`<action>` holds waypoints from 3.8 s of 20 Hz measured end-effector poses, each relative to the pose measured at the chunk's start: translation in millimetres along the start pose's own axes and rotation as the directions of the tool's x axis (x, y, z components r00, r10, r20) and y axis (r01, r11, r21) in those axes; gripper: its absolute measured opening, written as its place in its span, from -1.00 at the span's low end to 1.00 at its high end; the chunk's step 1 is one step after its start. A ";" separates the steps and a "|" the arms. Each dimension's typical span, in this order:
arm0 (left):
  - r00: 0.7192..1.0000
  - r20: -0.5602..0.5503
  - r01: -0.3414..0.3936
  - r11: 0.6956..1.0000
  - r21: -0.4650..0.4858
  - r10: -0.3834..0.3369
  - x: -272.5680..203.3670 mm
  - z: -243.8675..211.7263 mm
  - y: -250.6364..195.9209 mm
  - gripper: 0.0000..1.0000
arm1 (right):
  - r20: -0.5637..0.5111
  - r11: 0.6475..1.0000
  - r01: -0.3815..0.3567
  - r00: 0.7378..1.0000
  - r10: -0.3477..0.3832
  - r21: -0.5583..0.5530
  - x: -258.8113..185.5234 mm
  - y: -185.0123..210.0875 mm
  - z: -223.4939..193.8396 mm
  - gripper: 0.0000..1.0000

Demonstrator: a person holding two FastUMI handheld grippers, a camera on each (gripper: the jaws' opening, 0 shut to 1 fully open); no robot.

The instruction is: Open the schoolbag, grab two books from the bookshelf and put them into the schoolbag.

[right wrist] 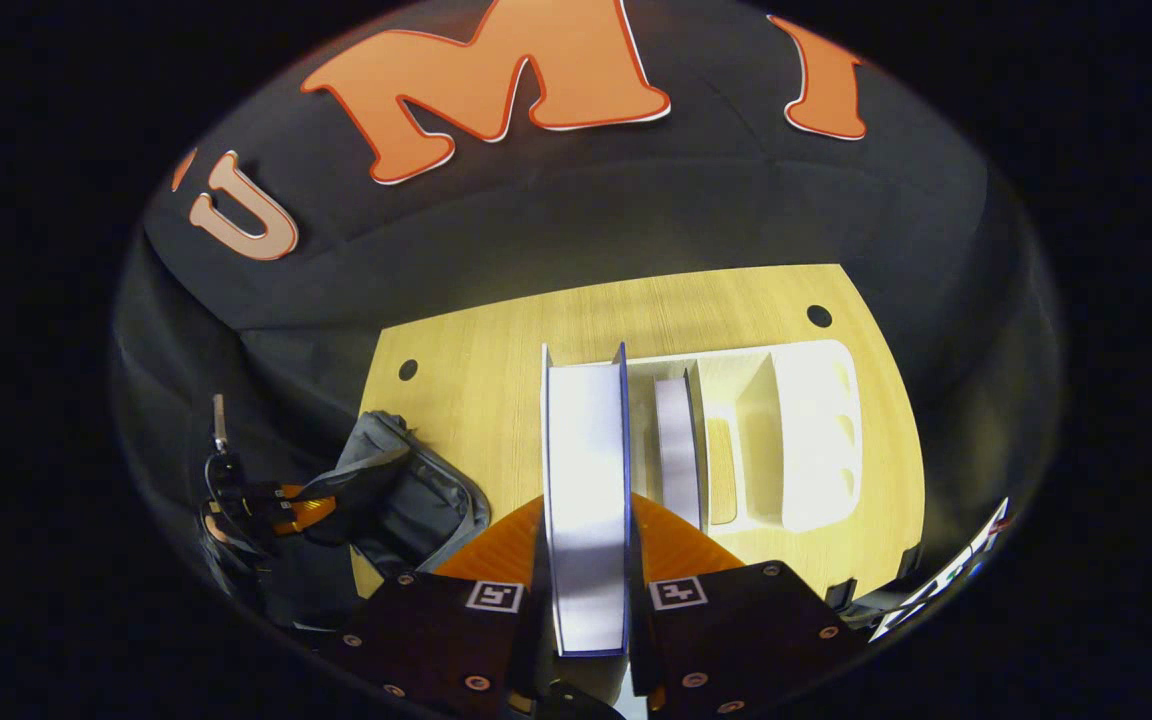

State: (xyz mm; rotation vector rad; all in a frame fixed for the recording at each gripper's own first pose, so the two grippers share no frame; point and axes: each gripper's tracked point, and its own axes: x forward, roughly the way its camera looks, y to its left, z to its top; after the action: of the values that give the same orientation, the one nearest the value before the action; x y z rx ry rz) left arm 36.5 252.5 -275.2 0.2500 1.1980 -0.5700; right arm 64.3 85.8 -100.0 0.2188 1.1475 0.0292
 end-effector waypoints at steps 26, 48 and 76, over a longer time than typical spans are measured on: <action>0.989 0.133 -0.056 0.997 -0.049 0.062 -36.6 -2.4 9.3 -0.88 | 0.012 0.856 -0.447 0.888 0.460 0.261 82.1 173.4 -121.8 -0.41; 0.978 0.207 -0.005 0.999 -0.047 0.014 -55.5 11.3 9.5 -0.84 | 0.034 0.715 -0.530 0.813 0.581 0.455 206.0 321.7 -162.0 -0.42; 0.988 0.145 -0.020 0.984 -0.177 0.046 -17.7 -4.8 -7.0 -0.87 | -0.083 0.977 -0.214 0.974 0.212 -0.010 48.1 89.2 -80.5 0.97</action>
State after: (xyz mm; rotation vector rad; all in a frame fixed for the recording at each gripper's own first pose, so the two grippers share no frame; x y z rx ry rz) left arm 24.5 253.9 -259.8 0.0758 1.0896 -0.4431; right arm 19.1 192.3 -158.2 0.3253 1.2008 0.2410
